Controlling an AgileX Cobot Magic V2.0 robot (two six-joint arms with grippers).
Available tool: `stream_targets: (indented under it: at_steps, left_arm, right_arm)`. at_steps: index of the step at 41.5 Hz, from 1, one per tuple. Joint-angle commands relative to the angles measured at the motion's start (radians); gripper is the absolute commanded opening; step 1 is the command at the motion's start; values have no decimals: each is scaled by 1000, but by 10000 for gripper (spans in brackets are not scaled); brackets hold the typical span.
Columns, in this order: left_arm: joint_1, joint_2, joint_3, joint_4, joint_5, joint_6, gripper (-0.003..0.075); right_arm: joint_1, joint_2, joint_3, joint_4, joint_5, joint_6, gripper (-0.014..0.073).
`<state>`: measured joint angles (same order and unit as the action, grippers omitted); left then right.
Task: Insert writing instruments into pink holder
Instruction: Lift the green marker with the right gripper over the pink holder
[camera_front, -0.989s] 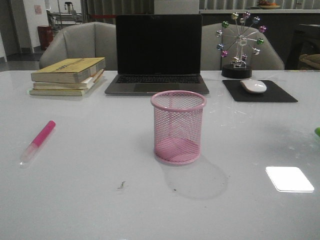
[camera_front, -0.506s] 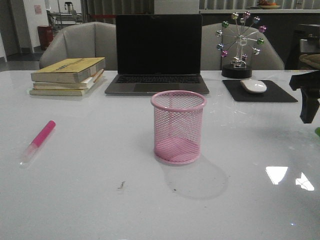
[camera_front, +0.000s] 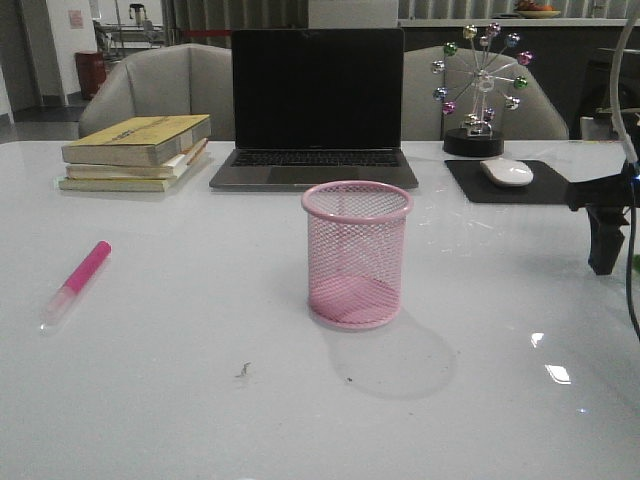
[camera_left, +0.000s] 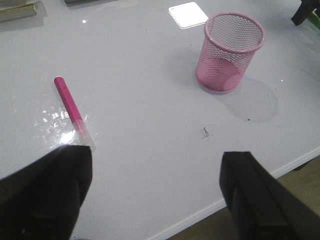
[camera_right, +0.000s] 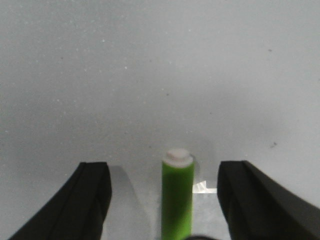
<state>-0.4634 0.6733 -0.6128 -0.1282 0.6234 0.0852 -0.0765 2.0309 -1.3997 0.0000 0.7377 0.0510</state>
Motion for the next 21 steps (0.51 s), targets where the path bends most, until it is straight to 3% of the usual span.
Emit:
stream_targets:
  at_steps: [1, 5, 15, 21]
  left_arm:
    - [-7, 4, -35, -11, -75, -1, 580]
    - [-7, 4, -35, -11, -75, -1, 580]
    - [-7, 4, -35, -11, -75, -1, 580]
    - [-7, 4, -35, -11, -75, -1, 580]
  right_arm:
    - [-6, -44, -32, -16, -7, -15, 559]
    - [-6, -44, -32, -16, -2, -16, 533]
    - [-6, -44, -32, -16, 1, -16, 218]
    - [-6, -54, -32, -16, 12, -16, 181]
